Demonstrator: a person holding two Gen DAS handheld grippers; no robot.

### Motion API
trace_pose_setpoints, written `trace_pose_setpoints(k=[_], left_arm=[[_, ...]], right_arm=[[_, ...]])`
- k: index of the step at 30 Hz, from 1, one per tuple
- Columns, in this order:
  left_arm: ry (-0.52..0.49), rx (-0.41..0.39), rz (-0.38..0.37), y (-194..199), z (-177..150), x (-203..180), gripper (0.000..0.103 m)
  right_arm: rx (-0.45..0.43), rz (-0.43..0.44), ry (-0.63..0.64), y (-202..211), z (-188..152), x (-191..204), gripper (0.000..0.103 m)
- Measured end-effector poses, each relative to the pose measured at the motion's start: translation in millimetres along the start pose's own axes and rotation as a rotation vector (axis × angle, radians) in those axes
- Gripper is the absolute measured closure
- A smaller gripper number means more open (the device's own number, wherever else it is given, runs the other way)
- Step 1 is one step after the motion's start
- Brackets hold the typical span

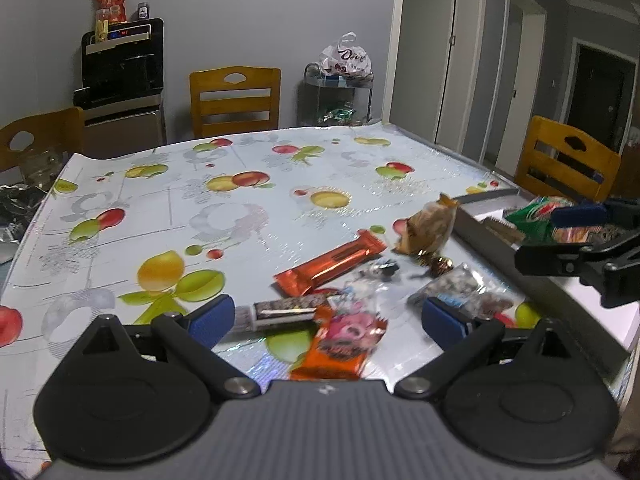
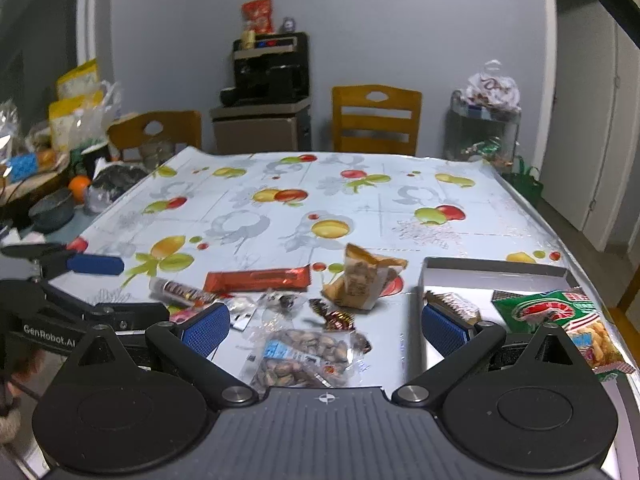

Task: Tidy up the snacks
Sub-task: 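Move both tools back over the remaining snacks on the table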

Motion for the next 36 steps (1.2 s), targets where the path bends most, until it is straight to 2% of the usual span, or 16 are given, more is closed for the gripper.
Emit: trace_pose_setpoints(k=[9, 22, 29, 36], left_arm=[[-0.043, 0.037, 0.024, -2.7, -23.9, 9.1, 0.002], [-0.117, 0.085, -0.013, -37.9, -29.2, -19.8, 0.002], [-0.105, 0.097, -0.025, -52.7, -32.5, -23.9, 0.002], [-0.076, 0.054, -0.005, -58.6, -26.7, -21.3, 0.002]], right_arm=[[0.036, 0.075, 0.060, -6.7, -15.1, 19.6, 0.000], [0.108, 0.036, 0.033, -26.1, -27.8, 17.2, 0.000], [0.127, 0.043, -0.014, -34.5, -28.4, 12.8, 0.000], [0.129, 0.031, -0.004, -41.1, -26.9, 13.8, 0.000]])
Point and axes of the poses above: each gripper's, at about its wrist camera, not at the fingertips, and y roughly against the way its jaws point, x to its left, z to its top, the point moved 6 cm from there along -y, roughly the way its jaws point, and after that the axes turned 10 degrees about z, right-handed, at the moved point
